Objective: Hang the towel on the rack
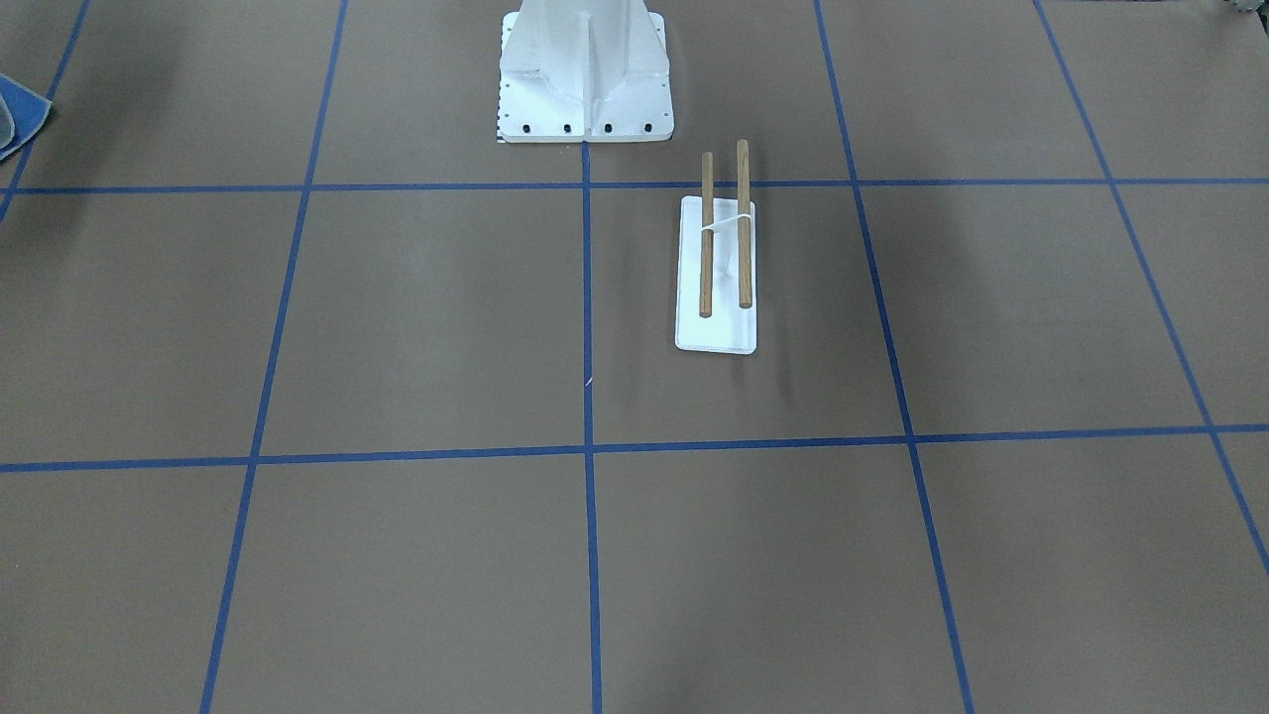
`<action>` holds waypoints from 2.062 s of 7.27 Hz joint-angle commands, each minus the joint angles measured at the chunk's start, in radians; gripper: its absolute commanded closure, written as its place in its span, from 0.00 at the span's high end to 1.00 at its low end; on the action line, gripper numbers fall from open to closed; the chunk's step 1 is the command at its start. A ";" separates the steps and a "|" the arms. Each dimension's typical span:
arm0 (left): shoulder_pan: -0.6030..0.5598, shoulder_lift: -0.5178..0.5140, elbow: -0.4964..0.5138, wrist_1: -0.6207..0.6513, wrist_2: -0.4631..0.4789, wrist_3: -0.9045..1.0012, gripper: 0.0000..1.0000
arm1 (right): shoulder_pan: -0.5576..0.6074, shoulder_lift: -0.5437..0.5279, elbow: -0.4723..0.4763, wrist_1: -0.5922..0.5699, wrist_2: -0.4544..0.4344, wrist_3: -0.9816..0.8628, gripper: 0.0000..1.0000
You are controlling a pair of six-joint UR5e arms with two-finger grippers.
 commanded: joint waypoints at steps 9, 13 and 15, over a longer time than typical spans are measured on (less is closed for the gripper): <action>0.000 0.000 0.005 -0.023 0.000 0.000 0.99 | -0.063 0.081 -0.308 0.383 0.034 0.312 0.90; 0.000 -0.002 -0.001 -0.025 0.000 0.000 0.99 | -0.129 0.084 -0.345 0.392 0.035 0.334 0.90; 0.000 -0.002 -0.001 -0.037 0.000 -0.005 0.99 | -0.188 0.089 -0.352 0.390 0.029 0.330 0.90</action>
